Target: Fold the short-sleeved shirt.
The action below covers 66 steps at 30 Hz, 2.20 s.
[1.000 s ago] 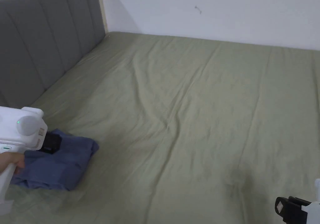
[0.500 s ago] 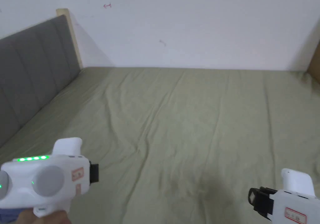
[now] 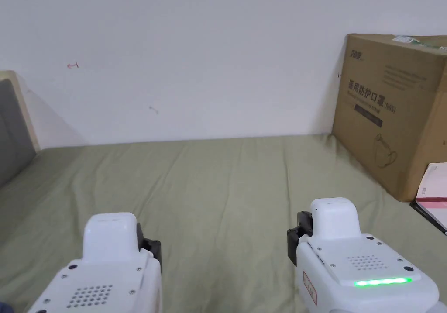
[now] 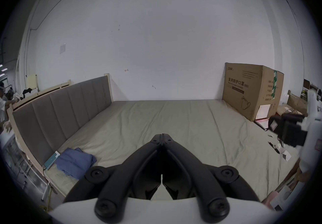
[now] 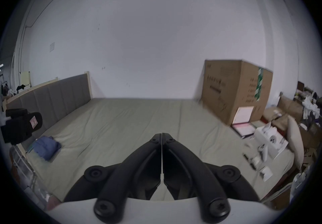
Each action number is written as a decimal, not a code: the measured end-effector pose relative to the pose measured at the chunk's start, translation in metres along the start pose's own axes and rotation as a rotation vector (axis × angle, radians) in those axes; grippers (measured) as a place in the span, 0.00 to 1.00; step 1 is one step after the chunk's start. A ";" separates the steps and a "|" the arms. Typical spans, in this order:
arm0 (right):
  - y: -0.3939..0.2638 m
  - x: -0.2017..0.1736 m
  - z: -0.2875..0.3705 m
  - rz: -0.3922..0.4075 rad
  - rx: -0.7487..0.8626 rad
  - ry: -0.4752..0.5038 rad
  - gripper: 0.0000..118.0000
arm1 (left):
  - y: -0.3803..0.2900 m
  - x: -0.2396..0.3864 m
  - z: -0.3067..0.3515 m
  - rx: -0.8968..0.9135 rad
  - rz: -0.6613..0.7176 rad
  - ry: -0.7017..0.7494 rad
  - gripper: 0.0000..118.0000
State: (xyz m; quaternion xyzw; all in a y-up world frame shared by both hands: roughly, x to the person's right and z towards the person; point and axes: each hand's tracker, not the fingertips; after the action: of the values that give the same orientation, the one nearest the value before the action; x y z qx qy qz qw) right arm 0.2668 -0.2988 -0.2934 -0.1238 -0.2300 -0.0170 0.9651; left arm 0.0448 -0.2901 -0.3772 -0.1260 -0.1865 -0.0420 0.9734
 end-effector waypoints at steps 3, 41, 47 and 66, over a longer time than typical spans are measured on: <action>0.006 0.001 0.013 0.023 0.078 -0.047 0.00 | 0.001 0.009 0.003 0.023 -0.004 -0.008 0.00; 0.010 0.009 0.015 -0.022 0.097 -0.037 0.97 | 0.025 0.003 0.002 0.048 0.029 -0.033 0.96; 0.009 0.010 0.013 -0.032 0.092 -0.043 0.97 | 0.018 0.003 -0.003 0.027 -0.015 -0.065 0.96; 0.003 0.013 0.012 -0.030 0.067 -0.072 0.97 | 0.011 0.022 0.000 0.057 -0.071 -0.013 1.00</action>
State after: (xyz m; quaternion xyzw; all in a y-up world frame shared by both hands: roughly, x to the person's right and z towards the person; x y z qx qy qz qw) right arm 0.2737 -0.2924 -0.2780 -0.0886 -0.2669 -0.0192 0.9595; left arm 0.0662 -0.2804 -0.3714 -0.0920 -0.1981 -0.0706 0.9733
